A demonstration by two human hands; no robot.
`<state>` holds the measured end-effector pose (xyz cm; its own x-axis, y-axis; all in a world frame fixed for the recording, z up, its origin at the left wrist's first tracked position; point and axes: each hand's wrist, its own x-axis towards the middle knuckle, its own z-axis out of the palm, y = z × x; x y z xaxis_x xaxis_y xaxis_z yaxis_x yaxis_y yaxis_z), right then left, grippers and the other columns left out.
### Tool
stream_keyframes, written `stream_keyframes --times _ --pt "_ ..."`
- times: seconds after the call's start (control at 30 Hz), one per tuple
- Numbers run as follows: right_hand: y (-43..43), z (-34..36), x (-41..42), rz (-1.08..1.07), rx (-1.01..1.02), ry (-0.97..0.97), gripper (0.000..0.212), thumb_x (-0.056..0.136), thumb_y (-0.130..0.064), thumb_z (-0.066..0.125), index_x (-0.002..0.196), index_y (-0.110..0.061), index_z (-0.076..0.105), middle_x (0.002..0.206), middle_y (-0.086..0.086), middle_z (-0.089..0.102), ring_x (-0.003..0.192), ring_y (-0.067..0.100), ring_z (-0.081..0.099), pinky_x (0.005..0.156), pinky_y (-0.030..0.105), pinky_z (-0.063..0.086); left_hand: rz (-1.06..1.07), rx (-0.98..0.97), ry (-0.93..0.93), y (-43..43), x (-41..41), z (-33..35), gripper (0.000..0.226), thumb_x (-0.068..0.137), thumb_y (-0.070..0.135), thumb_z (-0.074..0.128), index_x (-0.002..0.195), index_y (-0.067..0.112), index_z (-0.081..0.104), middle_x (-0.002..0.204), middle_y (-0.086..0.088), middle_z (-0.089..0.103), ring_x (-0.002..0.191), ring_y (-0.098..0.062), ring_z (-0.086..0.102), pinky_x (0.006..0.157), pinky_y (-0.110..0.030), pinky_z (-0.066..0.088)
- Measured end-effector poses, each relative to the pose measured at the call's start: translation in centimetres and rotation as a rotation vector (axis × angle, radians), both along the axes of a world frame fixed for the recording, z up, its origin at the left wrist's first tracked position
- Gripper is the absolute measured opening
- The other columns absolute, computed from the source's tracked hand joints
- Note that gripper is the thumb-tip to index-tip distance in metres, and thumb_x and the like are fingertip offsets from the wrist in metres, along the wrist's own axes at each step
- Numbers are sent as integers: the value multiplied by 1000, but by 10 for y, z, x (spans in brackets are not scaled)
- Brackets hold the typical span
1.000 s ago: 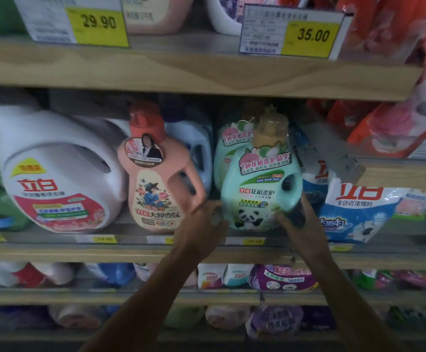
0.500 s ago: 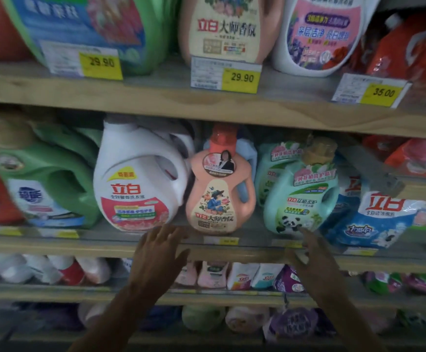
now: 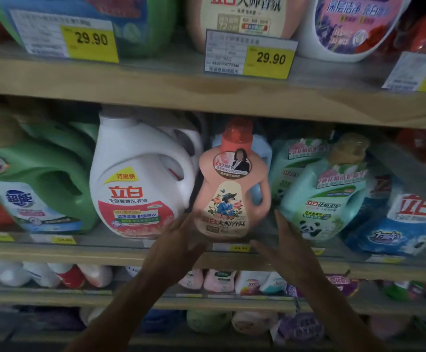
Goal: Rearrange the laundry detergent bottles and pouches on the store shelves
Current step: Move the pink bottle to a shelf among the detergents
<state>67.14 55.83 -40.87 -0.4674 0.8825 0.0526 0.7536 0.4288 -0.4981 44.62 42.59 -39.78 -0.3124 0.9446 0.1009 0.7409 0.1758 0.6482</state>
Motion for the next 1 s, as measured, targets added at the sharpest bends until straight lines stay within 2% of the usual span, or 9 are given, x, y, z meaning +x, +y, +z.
stream_keyframes --times 0.1,0.2,0.3,0.4,0.57,0.67,0.8,0.93,1.0 --pt "8 -3 -11 21 -58 240 106 81 -64 69 160 -21 15 156 0 45 138 17 48 103 33 48 12 11 -249 22 5 7 33 89 29 67 103 50 45 106 21 59 91 6 66 70 -17 59" --pt "14 -9 -21 36 -187 514 109 71 -73 67 158 -30 17 147 -15 48 132 3 50 98 27 51 23 71 -457 42 4 5 42 88 18 72 104 46 45 96 17 67 88 22 63 61 -2 51" --pt "22 -17 -26 74 -251 621 107 70 -74 72 157 -35 23 151 -14 49 137 5 49 106 46 51 -14 125 -626 58 1 4 52 87 6 71 118 40 46 101 22 74 96 12 68 66 -6 54" --pt "31 -25 -28 96 -270 631 97 73 -65 76 154 -42 27 147 -24 50 133 -3 50 105 44 53 30 169 -752 70 5 2 59 87 0 68 138 14 40 121 -2 71 104 -10 72 71 -18 60" --pt "42 -30 -34 118 -304 721 94 75 -42 88 149 -49 31 143 -25 54 128 -4 56 96 25 57 34 222 -753 74 20 -3 54 88 -11 61 130 12 35 113 0 64 88 6 72 65 -11 57" --pt "49 -30 -37 113 -357 864 92 66 -24 95 139 -46 42 139 -12 62 123 7 64 88 28 60 11 222 -779 74 19 -10 53 85 -16 62 119 18 40 112 3 62 85 9 72 63 -11 57" --pt "56 -37 -38 114 -366 869 88 66 -1 92 126 -45 46 128 -18 68 117 6 68 79 26 62 -18 113 -804 77 0 -20 72 75 -11 75 124 29 39 122 2 60 96 9 69 67 -15 59" --pt "63 -41 -35 80 -400 772 89 64 -6 94 128 -35 39 122 -27 64 116 -1 65 84 26 61 -21 -26 -825 87 -12 -27 89 76 0 80 143 24 25 134 -7 60 117 -15 65 90 -42 61" --pt "65 -41 -34 72 -404 745 86 63 -9 94 124 -36 40 117 -29 65 115 -2 64 84 24 60 -21 -38 -823 89 -15 -28 89 73 9 83 141 25 27 129 -2 63 112 -10 68 83 -35 63"
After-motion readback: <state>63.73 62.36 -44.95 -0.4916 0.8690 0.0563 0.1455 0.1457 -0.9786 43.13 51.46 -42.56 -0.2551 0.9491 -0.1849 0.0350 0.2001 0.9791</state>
